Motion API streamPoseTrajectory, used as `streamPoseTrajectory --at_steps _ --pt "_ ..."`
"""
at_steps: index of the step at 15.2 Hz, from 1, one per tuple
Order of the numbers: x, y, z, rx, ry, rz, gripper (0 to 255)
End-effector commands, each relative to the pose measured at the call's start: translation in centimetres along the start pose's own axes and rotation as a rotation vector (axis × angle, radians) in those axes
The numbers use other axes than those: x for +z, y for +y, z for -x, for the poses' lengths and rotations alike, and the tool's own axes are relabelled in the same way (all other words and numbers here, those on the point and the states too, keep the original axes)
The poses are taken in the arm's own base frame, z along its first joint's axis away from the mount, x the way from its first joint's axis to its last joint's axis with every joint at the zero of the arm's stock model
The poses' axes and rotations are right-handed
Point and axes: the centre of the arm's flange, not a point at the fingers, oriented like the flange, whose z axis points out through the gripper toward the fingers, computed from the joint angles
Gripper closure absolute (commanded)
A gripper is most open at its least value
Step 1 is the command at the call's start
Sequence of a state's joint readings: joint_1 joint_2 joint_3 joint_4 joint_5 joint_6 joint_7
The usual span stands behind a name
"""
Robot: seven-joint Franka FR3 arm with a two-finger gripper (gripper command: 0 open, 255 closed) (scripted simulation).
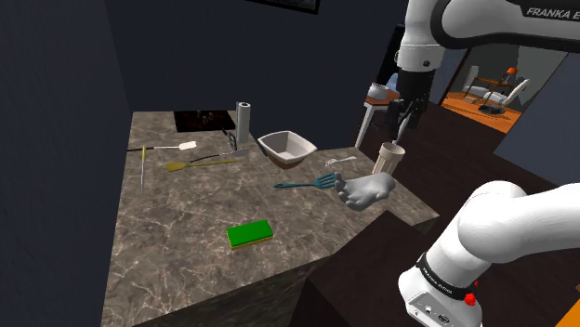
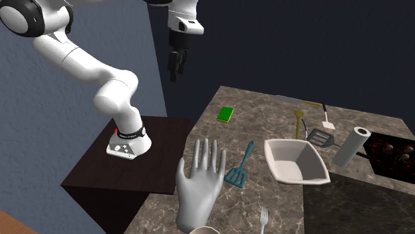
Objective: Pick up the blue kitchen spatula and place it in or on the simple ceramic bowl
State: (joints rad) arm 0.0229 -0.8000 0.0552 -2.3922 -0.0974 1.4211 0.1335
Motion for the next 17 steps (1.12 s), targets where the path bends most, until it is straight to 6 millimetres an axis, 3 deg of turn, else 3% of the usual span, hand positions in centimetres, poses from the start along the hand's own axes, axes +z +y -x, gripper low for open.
streamPoseTrajectory --at_steps 1,9,17 --pt "0.0 0.0 0.0 0.0 0.0 0.0 0" --pt "7.4 2.8 -6.3 -0.257 0.04 0.01 0" --pt "14.6 3.9 -13.4 -0.515 0.08 0.019 0"
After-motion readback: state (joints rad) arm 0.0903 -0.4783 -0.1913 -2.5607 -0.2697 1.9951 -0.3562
